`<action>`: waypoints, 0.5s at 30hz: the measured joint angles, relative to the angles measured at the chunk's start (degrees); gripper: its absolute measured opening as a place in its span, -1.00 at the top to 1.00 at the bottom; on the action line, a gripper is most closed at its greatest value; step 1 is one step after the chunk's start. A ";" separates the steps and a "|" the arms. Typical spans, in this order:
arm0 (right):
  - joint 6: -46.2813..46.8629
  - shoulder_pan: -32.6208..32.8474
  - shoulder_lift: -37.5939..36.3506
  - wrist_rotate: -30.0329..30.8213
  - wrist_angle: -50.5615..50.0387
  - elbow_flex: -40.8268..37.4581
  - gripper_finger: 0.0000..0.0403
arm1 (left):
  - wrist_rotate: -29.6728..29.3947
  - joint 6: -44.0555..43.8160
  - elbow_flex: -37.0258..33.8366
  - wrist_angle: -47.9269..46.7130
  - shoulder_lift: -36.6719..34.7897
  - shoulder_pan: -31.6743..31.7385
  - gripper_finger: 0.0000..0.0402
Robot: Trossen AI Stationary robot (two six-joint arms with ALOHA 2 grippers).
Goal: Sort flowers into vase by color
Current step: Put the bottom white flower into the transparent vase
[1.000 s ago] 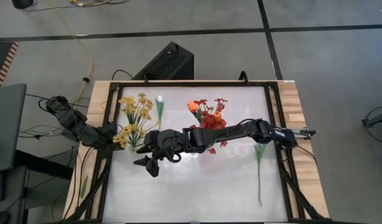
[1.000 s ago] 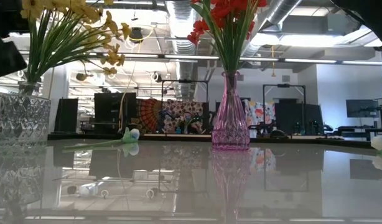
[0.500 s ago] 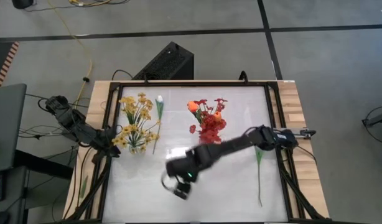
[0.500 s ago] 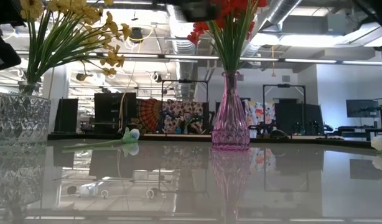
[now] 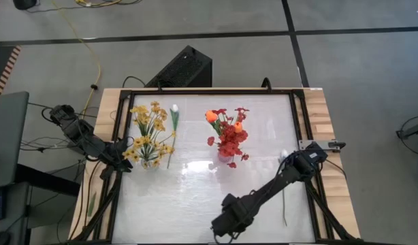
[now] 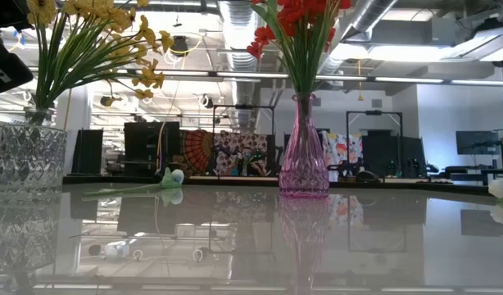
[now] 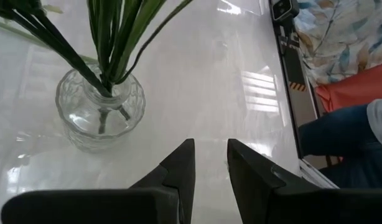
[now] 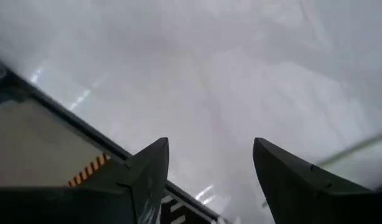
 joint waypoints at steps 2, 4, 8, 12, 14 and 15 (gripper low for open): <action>2.16 0.64 -1.40 -1.54 1.84 -4.63 -0.29 | 0.15 0.28 0.00 0.00 0.00 0.00 0.60; 4.53 1.28 -3.47 -2.39 4.91 -10.16 -0.29 | 0.13 0.28 0.00 0.00 0.00 0.00 0.60; 12.72 2.92 -11.68 -1.66 11.42 -23.71 -0.29 | 0.61 -0.22 -0.02 0.02 0.00 0.00 0.60; 27.73 5.52 -22.71 3.41 21.83 -39.79 -0.29 | 0.85 -1.37 -0.02 0.00 0.00 0.00 0.60; 35.98 7.05 -26.85 5.11 25.24 -47.10 -0.29 | 0.82 -1.91 -0.02 0.00 0.00 0.00 0.60; 39.39 7.79 -28.39 5.39 26.48 -50.42 -0.29 | 0.71 -2.23 -0.02 0.00 0.00 0.00 0.60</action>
